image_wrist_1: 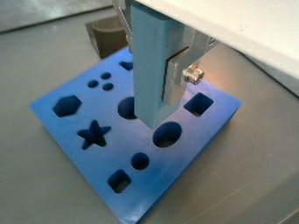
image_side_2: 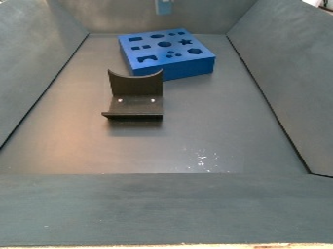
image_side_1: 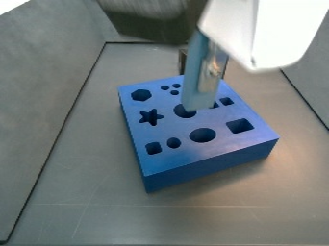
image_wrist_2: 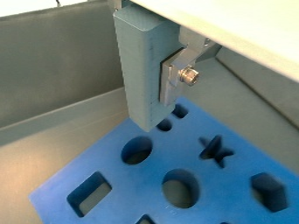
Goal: Pick up the rectangle object. Move to above the board. Insert the rectangle object.
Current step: Insert the rectangle object.
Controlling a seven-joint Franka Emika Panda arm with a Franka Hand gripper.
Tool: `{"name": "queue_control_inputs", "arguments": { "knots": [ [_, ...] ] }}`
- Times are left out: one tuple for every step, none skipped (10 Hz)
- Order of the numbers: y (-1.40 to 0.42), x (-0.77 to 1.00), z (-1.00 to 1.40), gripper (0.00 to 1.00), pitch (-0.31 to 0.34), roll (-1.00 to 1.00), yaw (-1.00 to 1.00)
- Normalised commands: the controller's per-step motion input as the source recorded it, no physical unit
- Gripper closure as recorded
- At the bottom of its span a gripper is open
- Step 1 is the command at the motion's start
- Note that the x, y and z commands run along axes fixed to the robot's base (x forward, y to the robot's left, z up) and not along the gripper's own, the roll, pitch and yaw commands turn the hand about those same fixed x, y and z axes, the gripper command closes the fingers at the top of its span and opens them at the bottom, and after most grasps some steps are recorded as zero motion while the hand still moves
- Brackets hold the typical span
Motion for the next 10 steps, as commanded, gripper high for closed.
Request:
{"name": "queue_control_inputs", "arguments": {
  "knots": [
    [0.0, 0.02, 0.0, 1.0, 0.0, 0.0, 0.0],
    [0.0, 1.0, -0.01, 1.0, 0.0, -0.03, 0.0],
    [-0.03, 1.0, 0.0, 1.0, -0.051, -0.13, 0.0],
    [0.0, 0.25, 0.0, 1.0, 0.271, -0.09, -0.05],
    [0.0, 0.0, 0.0, 1.0, 0.017, 0.0, 0.0],
    [0.0, 0.01, -0.02, 1.0, 0.0, 0.04, 0.0],
    [0.12, 1.0, -0.32, 1.0, 0.089, -0.08, -0.03],
    [0.05, 1.0, -0.26, 1.0, 0.029, -0.19, -0.02],
    [0.09, 0.7, 0.0, 1.0, 0.44, -0.21, -0.03],
    [0.0, 0.01, 0.0, 1.0, 0.02, 0.0, 0.0]
  ]
}}
